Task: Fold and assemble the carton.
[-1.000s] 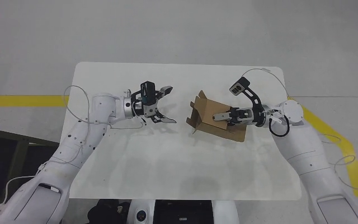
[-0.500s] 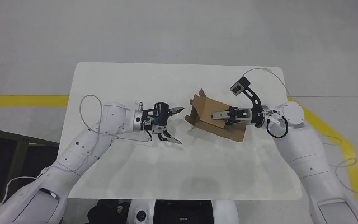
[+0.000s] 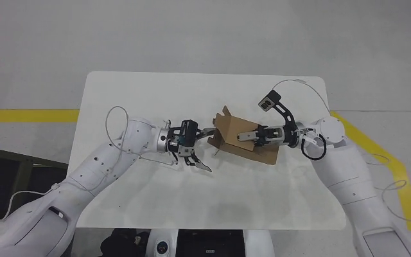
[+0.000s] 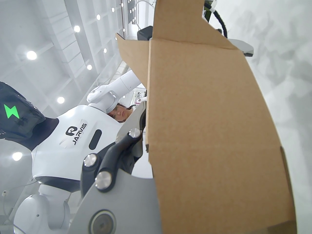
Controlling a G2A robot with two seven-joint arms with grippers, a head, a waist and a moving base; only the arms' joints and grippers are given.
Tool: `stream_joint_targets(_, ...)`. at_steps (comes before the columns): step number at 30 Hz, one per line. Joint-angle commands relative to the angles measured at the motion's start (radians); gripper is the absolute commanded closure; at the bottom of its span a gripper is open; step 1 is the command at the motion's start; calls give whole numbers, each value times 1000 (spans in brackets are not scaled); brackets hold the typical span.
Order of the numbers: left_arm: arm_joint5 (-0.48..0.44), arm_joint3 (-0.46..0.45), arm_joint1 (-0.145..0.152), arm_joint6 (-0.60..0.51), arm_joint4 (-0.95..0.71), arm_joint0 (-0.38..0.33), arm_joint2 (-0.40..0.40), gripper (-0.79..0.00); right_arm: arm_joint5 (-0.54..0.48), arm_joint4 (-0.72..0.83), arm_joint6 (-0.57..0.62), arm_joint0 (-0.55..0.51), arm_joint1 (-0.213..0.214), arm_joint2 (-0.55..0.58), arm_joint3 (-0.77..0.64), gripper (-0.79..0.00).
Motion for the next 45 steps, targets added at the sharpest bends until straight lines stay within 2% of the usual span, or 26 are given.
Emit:
stream_joint_targets(1,0,4,-4,21,5,-12,9,-785,1,-3,-2,-1,-1,-1,0,0)
stream_joint_targets(13,0,9,-18,107,51,-59,57,-785,8,-28,-11,-2,-5,-13,-4,0)
stream_joint_targets(21,0,28,-27,111,24,-74,77,-785,11,-36,-18,-5,-5,-7,1,0)
stream_joint_targets(22,0,33,-29,109,17,-75,80,-705,11,-36,-19,-5,-6,-7,0,0)
stream_joint_targets(24,0,42,-31,99,7,-79,84,-625,11,-35,-21,-6,-6,-6,-1,0)
stream_joint_targets(27,0,52,-36,80,-16,-81,87,-637,12,-37,-25,-7,-6,-5,-2,0)
stream_joint_targets(33,0,61,-44,53,-60,-83,83,-523,15,-39,-29,-11,-7,-2,-5,0)
stream_joint_targets(45,0,68,-45,44,-97,-79,87,-576,17,-34,-29,-14,-7,10,1,0)
